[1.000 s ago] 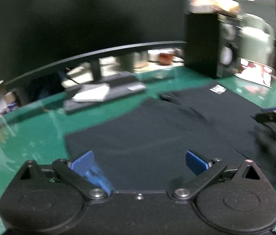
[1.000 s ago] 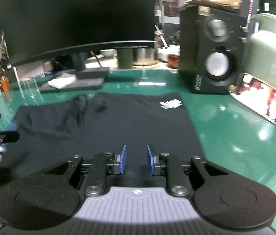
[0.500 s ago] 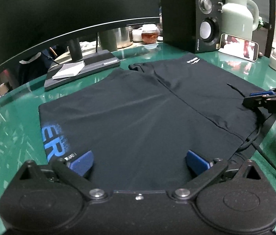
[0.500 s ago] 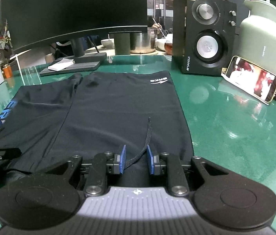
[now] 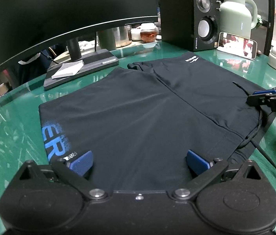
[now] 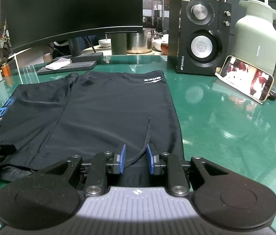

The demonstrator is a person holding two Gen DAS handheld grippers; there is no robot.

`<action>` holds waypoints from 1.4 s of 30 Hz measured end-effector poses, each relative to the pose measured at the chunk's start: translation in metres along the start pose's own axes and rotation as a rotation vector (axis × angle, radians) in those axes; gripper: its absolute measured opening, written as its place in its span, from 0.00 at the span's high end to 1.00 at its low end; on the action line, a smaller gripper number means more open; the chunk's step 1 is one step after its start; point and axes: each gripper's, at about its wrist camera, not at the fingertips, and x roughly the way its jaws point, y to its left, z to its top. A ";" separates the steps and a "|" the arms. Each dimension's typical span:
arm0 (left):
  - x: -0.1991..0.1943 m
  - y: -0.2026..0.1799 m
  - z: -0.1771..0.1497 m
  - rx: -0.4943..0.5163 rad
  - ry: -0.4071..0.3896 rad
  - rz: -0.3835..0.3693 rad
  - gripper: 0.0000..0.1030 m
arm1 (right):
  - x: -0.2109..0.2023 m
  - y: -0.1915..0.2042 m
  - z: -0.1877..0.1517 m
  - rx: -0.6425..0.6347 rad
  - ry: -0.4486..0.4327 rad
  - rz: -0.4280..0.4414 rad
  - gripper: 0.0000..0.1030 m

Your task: Fold clothes

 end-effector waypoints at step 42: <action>0.010 -0.002 0.009 0.047 -0.007 -0.010 0.00 | 0.005 0.011 0.004 -0.026 0.002 0.037 0.78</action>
